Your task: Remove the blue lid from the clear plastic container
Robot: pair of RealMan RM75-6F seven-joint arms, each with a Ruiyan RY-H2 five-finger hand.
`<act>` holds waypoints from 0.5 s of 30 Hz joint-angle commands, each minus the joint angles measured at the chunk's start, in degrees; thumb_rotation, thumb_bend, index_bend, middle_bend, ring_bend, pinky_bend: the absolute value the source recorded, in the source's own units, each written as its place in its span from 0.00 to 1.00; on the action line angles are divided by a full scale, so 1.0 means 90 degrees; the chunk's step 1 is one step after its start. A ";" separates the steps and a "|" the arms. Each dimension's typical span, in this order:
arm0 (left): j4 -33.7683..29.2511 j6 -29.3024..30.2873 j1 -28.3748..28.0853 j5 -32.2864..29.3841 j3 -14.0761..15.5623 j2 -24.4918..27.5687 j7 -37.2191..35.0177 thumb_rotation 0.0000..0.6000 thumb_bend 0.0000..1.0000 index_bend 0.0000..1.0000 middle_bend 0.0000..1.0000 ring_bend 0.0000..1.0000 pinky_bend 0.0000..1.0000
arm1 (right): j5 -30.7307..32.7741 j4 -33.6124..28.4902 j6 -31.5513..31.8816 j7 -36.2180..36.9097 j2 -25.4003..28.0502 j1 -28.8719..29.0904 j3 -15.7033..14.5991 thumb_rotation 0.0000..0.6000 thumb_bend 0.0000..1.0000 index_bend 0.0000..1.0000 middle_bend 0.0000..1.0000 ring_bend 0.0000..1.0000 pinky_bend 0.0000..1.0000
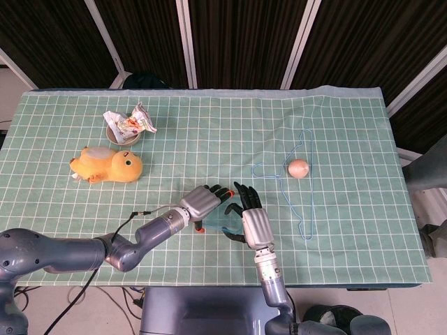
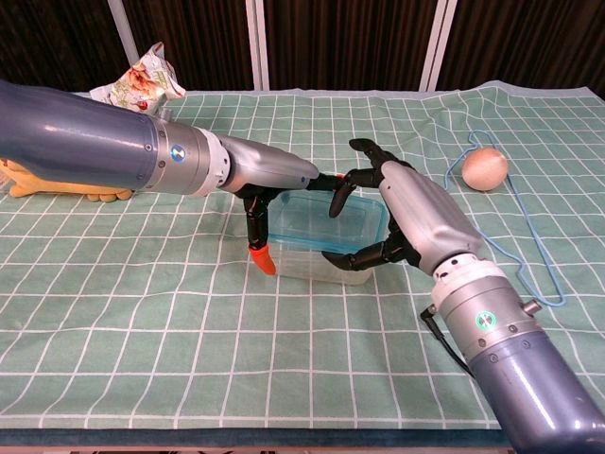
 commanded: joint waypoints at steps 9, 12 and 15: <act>-0.0246 -0.0065 -0.0061 0.0050 0.0085 0.0192 0.0068 1.00 0.03 0.00 0.00 0.00 0.12 | 0.0059 -0.0091 -0.0008 -0.0097 0.0112 -0.0018 0.0001 1.00 1.00 0.59 0.07 0.00 0.00; -0.0301 -0.0035 -0.0064 0.0160 0.0159 0.0300 0.0145 1.00 0.00 0.00 0.00 0.00 0.09 | 0.0081 -0.0128 -0.0002 -0.0119 0.0154 -0.0022 0.0023 1.00 1.00 0.59 0.07 0.00 0.00; -0.0363 0.0037 -0.0024 0.0205 0.0164 0.0391 0.0124 1.00 0.00 0.00 0.00 0.00 0.07 | 0.0092 -0.0146 0.0012 -0.0134 0.0184 -0.0030 0.0025 1.00 1.00 0.59 0.07 0.00 0.00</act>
